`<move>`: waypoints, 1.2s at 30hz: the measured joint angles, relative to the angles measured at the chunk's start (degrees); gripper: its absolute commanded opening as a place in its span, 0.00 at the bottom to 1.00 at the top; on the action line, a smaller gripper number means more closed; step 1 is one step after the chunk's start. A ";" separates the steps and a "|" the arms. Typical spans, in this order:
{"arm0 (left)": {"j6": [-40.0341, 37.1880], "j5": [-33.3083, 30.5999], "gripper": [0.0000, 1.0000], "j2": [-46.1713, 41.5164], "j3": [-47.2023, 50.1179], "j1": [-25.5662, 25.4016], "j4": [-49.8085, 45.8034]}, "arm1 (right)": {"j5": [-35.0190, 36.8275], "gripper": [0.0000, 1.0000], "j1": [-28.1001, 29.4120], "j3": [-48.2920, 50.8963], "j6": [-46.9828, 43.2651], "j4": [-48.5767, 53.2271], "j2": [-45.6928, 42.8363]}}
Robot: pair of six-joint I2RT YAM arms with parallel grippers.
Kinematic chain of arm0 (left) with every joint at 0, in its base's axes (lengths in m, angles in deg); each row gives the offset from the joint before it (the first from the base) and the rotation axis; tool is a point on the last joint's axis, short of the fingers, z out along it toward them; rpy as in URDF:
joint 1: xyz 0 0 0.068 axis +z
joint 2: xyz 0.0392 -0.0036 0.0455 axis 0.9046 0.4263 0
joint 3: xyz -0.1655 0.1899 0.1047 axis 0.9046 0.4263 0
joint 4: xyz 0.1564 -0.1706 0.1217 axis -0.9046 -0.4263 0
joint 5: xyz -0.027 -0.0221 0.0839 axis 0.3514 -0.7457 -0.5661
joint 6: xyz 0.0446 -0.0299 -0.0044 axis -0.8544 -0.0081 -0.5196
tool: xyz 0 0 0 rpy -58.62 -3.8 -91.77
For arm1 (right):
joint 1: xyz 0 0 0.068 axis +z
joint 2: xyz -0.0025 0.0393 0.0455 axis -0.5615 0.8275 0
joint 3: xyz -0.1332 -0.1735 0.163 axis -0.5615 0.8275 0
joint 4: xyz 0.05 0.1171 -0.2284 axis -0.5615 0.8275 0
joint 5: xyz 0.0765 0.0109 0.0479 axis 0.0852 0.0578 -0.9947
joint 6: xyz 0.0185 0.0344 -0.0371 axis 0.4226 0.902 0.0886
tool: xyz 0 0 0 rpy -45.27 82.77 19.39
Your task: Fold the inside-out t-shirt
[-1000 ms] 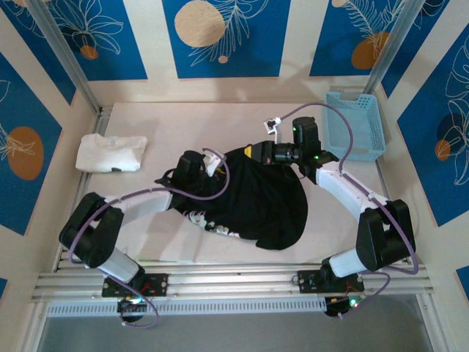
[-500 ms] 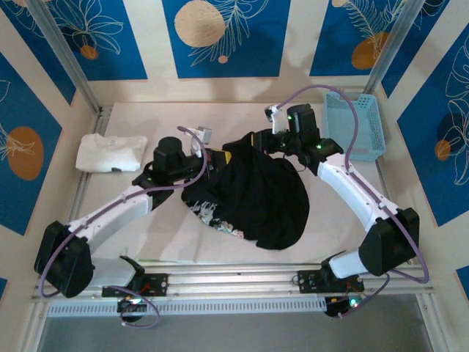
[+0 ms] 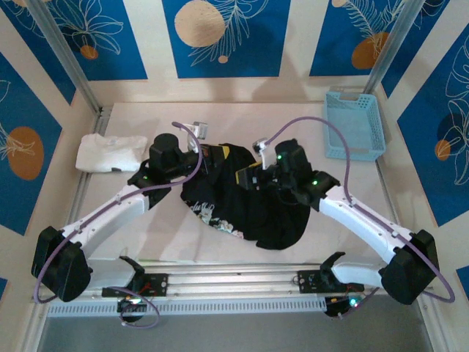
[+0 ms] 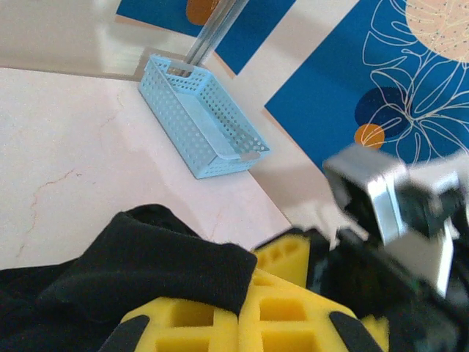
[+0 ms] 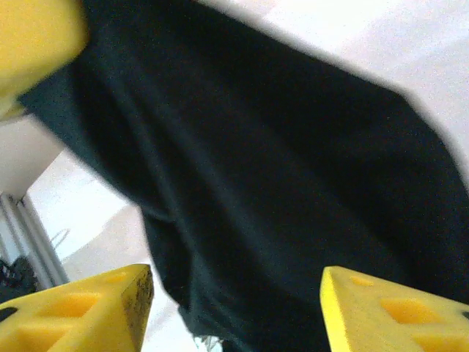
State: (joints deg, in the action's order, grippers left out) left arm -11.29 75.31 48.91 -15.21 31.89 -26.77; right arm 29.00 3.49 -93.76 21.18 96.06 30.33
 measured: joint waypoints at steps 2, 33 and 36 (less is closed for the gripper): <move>0.07 -0.02 0.00 0.00 0.00 0.00 0.02 | 0.48 0.69 2.27 0.98 1.29 -2.69 2.23; -6.93 -12.24 0.39 -1.60 3.43 9.27 -10.60 | -30.56 0.00 -7.52 1.70 2.78 -20.24 5.64; -10.49 -15.50 0.48 -4.02 5.38 7.65 -14.51 | -31.12 0.00 -7.67 1.70 3.10 -20.81 6.14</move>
State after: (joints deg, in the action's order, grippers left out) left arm -21.79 59.81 44.89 -9.84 39.54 -41.28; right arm -2.13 -4.18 -92.06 24.29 75.25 36.47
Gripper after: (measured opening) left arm 0.449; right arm 0.047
